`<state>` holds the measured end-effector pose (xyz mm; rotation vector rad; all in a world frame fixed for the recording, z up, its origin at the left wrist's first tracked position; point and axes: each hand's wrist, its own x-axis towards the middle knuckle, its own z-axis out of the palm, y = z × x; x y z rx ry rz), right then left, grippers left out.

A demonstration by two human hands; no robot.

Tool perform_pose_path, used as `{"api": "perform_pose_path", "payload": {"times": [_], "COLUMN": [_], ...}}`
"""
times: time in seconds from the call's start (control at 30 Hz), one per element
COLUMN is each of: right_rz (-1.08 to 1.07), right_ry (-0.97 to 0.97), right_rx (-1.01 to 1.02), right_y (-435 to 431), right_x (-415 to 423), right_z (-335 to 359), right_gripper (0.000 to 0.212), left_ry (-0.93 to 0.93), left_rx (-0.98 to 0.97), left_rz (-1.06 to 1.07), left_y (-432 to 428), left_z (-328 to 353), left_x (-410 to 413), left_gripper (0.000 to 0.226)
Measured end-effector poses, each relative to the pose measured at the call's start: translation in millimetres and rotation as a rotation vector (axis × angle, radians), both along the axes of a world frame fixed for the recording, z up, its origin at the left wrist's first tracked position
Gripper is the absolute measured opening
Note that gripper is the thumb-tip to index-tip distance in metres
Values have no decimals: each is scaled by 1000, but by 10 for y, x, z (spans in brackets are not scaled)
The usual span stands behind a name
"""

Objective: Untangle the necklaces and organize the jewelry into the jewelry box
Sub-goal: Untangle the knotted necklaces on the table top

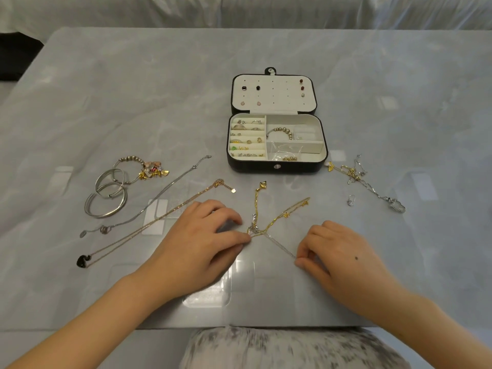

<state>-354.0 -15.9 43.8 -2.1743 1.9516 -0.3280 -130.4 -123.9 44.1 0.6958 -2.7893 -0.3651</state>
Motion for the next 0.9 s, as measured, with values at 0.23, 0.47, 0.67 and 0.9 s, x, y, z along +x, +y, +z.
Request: {"api": "perform_pose_path", "payload": {"times": [0.23, 0.47, 0.67, 0.9], "right_rz": [74, -6, 37, 48], "right_ry": [-112, -117, 75, 104], "right_rx": [148, -65, 57, 92], "right_y": [52, -556, -888, -874], "right_x": [-80, 109, 157, 110], "right_z": [108, 150, 136, 138], "right_gripper": [24, 24, 27, 12], "left_ry": [32, 92, 59, 23], "left_rx": [183, 142, 230, 322], "left_rz": [-40, 92, 274, 205], "left_y": [51, 24, -72, -130], "left_z": [6, -43, -47, 11], "left_x": [26, -57, -318, -407], "left_gripper": [20, 26, 33, 8]}}
